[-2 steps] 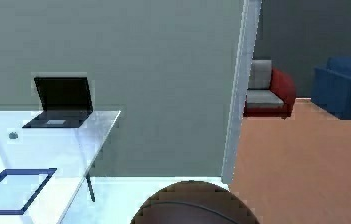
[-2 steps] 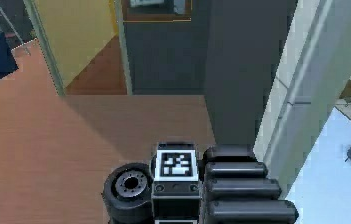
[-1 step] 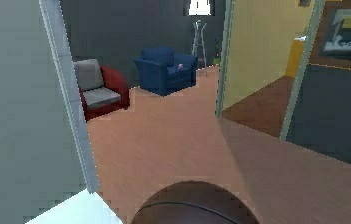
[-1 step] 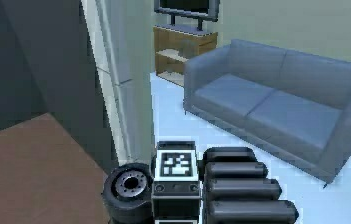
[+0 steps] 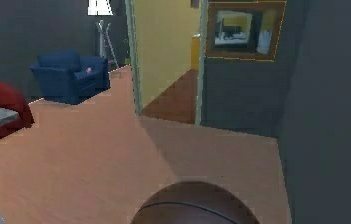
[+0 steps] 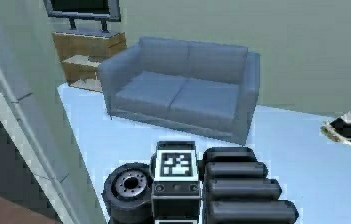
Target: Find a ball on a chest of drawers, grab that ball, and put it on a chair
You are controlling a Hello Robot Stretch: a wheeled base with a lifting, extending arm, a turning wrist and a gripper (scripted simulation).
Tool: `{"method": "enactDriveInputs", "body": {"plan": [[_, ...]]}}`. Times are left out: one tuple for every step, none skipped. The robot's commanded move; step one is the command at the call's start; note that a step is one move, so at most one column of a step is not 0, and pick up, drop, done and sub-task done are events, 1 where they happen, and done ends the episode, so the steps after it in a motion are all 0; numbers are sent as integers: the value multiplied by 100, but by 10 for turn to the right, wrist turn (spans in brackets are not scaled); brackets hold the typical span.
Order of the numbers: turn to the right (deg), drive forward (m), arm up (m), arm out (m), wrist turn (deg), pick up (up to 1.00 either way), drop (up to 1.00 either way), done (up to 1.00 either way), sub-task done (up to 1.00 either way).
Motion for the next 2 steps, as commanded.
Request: {"method": "enactDriveInputs", "body": {"plan": [[0, 100, 0, 0, 0, 0, 0, 0, 0], [0, 100, 0, 0, 0, 0, 0, 0, 0]]}}
